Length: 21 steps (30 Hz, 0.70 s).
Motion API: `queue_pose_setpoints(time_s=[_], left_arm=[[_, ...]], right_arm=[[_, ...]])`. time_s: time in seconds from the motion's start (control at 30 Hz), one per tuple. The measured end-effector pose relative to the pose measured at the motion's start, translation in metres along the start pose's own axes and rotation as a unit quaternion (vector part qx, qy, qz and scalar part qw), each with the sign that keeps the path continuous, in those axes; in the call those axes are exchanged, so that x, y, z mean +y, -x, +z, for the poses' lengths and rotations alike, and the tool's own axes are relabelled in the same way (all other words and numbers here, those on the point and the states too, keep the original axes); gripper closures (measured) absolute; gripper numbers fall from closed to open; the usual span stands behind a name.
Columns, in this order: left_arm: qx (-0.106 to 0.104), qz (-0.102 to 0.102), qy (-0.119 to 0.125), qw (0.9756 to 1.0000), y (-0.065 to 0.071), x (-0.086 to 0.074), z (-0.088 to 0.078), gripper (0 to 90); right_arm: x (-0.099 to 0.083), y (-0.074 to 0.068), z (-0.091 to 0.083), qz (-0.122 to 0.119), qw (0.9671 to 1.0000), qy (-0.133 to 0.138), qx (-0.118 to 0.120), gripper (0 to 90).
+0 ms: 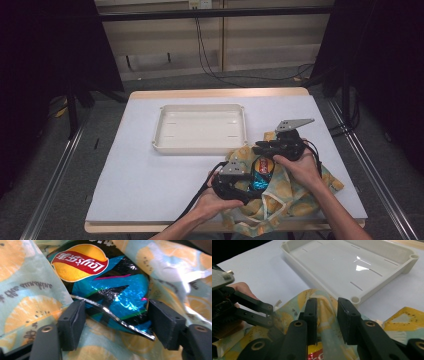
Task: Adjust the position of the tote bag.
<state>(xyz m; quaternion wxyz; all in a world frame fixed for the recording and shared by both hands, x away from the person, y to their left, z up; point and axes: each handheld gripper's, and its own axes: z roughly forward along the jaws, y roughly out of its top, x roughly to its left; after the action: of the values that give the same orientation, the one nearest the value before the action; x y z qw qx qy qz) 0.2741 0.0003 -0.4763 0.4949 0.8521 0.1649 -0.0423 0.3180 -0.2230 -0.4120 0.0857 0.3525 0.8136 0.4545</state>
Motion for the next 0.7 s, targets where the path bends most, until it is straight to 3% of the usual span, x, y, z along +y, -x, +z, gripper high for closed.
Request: queue_pose_setpoints(time_s=[0.1,0.17,0.3,0.57,0.6,0.7], left_arm=[[-0.01,0.001,0.007,0.9999,-0.001,0.0,0.002,47.8],[-0.019,0.004,0.011,0.9997,0.0,0.002,0.0,68.7],[-0.024,0.005,0.007,0.9997,-0.002,0.003,0.0,85.8],[-0.026,0.032,0.02,0.9989,0.008,0.019,-0.017,89.0],[-0.031,0.042,0.031,0.9982,0.011,0.024,-0.024,89.0],[-0.023,0.046,0.039,0.9979,0.013,0.028,-0.034,89.0]], right_arm=[[0.0,0.0,0.0,-0.002,1.0,-0.002,0.0,71.1],[-0.001,0.0,0.001,-0.002,1.0,-0.002,0.0,71.2],[0.0,-0.001,0.001,-0.002,1.0,-0.003,0.003,72.0],[0.003,0.002,-0.009,-0.001,0.9999,0.011,-0.001,77.3],[0.004,0.004,-0.015,-0.001,0.9998,0.021,0.002,83.5],[0.005,0.006,-0.021,0.0,0.9994,0.033,0.008,87.7]])
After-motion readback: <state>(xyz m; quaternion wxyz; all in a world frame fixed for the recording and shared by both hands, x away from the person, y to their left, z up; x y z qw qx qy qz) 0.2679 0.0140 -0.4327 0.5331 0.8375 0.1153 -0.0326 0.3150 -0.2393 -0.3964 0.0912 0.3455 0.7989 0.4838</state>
